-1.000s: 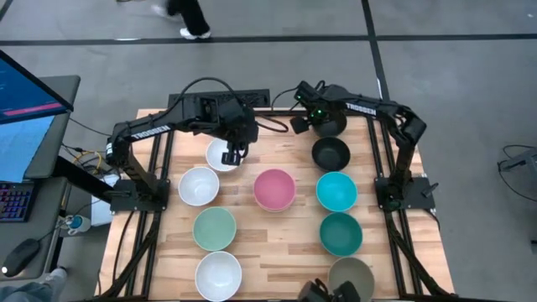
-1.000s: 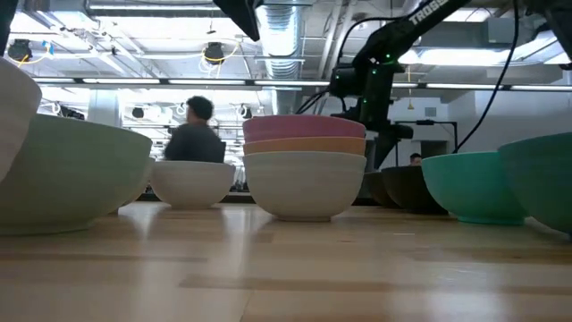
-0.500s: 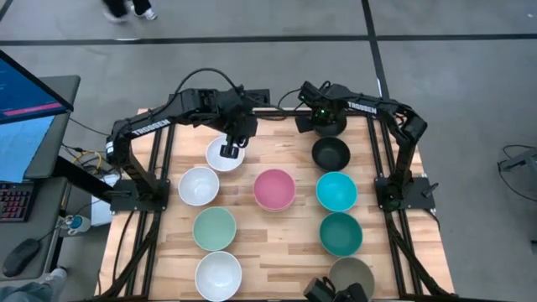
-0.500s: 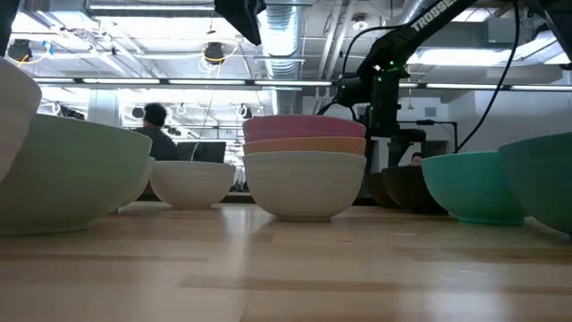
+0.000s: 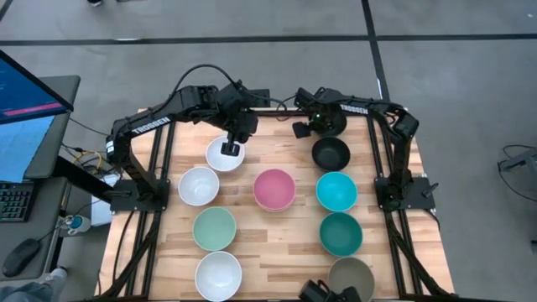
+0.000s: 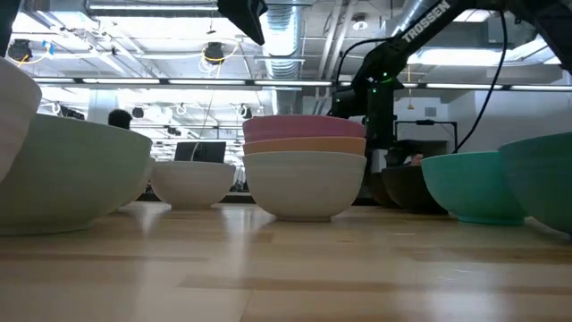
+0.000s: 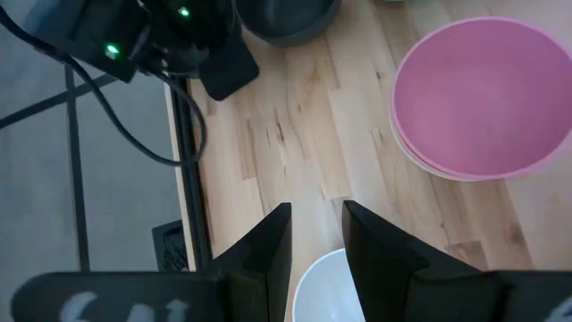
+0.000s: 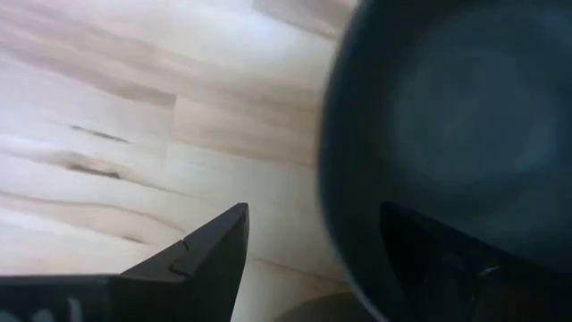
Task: Nest bowls inside each other
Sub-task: Stack the black bowl on the pink bowl
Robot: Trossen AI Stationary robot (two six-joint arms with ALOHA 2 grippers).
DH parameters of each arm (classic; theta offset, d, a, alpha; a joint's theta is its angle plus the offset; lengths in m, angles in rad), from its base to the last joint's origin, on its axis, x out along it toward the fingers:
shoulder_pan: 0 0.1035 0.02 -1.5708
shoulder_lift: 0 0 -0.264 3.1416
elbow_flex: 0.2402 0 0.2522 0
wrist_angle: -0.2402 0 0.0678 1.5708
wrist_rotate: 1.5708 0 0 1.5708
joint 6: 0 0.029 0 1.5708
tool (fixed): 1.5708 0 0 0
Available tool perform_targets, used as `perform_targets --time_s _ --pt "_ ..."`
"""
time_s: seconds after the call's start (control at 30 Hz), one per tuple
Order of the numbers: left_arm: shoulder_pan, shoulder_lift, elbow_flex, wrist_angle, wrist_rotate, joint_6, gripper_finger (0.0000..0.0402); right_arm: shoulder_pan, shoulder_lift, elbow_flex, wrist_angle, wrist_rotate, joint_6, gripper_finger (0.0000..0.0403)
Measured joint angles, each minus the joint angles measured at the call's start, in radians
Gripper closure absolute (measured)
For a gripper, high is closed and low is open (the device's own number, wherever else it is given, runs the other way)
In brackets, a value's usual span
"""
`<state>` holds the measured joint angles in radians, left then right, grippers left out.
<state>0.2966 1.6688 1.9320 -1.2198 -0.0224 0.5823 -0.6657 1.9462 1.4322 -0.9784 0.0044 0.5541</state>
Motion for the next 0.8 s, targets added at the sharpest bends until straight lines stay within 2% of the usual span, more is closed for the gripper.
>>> perform_targets --time_s 0.17,0.27,0.6,0.67,0.8 --pt "0.000 0.000 0.000 0.000 0.000 0.000 0.0307 0.014 0.004 0.000 0.021 0.003 0.006 0.0149" --pt "0.000 0.000 0.000 0.000 0.000 0.000 0.0307 0.009 0.004 0.000 0.023 0.021 0.006 0.0182" --pt "0.000 0.000 0.000 0.004 -0.009 0.000 0.0307 -0.002 0.002 0.004 0.054 0.040 -0.032 0.0381" --pt "0.000 0.000 0.000 0.006 -0.009 -0.001 0.0307 0.001 -0.001 0.004 0.052 0.040 -0.033 0.0390" --pt "0.000 0.000 0.000 0.006 -0.009 -0.004 0.0307 0.013 0.004 0.022 0.020 0.027 -0.033 0.0375"
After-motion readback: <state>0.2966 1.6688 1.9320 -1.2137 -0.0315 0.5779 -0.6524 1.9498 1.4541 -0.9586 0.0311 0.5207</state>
